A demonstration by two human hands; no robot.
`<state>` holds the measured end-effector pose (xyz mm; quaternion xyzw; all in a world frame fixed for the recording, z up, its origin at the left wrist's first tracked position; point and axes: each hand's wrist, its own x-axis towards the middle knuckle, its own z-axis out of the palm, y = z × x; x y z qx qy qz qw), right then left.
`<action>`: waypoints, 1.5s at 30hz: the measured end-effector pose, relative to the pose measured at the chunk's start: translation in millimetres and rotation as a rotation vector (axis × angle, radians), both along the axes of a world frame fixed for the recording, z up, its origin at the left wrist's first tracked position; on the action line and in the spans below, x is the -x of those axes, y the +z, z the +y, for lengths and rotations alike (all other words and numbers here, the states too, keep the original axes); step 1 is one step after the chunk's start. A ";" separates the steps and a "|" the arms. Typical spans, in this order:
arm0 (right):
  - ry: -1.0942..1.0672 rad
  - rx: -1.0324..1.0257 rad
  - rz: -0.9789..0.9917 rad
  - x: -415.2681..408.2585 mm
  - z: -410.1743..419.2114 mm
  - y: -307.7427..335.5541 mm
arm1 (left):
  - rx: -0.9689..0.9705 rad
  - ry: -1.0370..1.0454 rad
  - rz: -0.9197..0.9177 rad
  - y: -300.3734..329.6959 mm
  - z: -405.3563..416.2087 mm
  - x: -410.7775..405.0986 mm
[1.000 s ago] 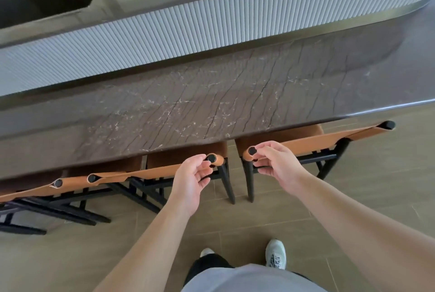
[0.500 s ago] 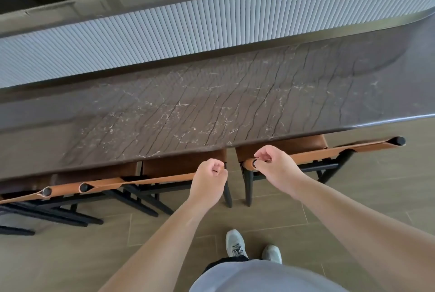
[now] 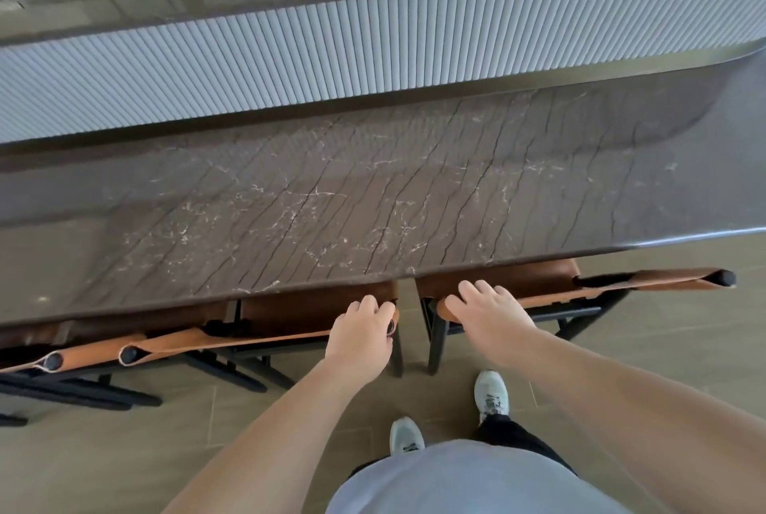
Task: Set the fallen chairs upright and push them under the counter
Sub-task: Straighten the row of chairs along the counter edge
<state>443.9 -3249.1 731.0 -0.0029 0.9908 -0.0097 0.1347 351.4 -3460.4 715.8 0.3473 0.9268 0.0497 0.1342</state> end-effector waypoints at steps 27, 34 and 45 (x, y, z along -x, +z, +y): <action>0.206 0.070 -0.048 25.2 13.2 2.6 | 0.025 0.019 -0.016 6.9 12.2 4.3; 0.101 0.126 -0.028 20.2 10.7 4.3 | -0.105 -0.022 -0.069 12.2 23.8 2.6; -1.035 1.081 0.193 -23.5 21.4 48.6 | -0.986 0.733 -1.085 66.1 97.1 -19.9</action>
